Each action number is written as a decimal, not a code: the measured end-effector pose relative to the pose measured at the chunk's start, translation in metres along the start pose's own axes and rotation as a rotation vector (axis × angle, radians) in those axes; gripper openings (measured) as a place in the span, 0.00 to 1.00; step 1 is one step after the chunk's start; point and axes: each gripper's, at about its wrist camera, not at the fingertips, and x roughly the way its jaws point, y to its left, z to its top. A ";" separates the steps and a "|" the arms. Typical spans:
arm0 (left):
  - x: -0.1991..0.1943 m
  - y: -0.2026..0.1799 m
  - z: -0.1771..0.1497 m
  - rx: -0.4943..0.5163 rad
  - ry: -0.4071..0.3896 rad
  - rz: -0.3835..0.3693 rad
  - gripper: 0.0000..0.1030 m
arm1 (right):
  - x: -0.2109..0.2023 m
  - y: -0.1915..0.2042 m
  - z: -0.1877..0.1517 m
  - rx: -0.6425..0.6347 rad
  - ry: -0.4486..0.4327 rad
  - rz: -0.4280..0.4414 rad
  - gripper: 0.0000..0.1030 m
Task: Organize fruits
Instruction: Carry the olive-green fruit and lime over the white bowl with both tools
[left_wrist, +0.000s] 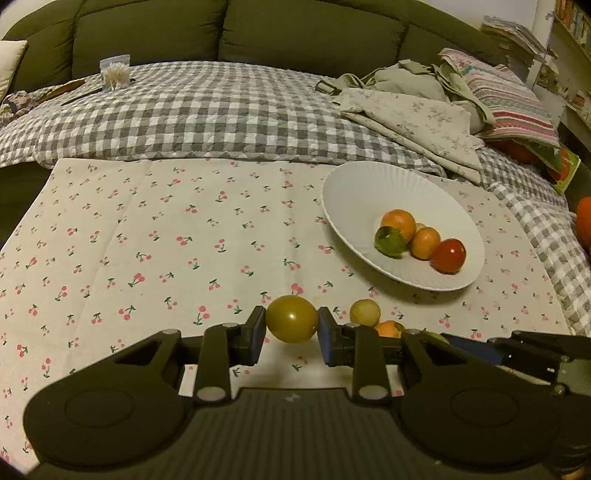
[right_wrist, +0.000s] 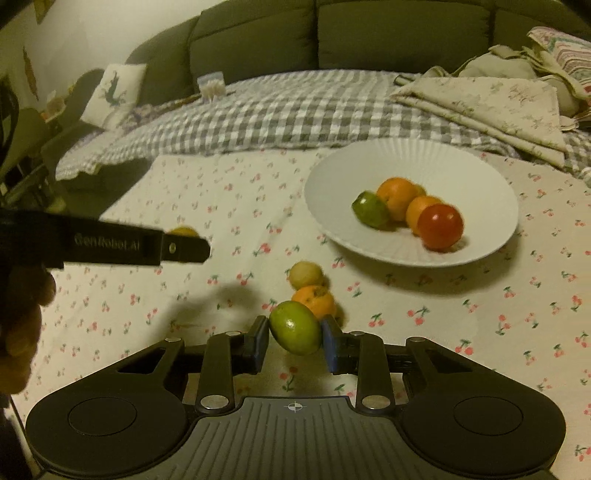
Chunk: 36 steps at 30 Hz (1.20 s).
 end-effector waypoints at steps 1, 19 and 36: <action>0.000 -0.001 0.000 0.002 -0.002 -0.001 0.27 | -0.002 -0.001 0.001 0.003 -0.007 -0.003 0.28; -0.001 -0.024 0.002 0.059 -0.063 -0.057 0.27 | -0.036 -0.034 0.018 0.092 -0.118 -0.055 0.28; 0.035 -0.075 0.014 0.257 -0.127 -0.126 0.27 | -0.015 -0.081 0.034 0.236 -0.122 -0.036 0.28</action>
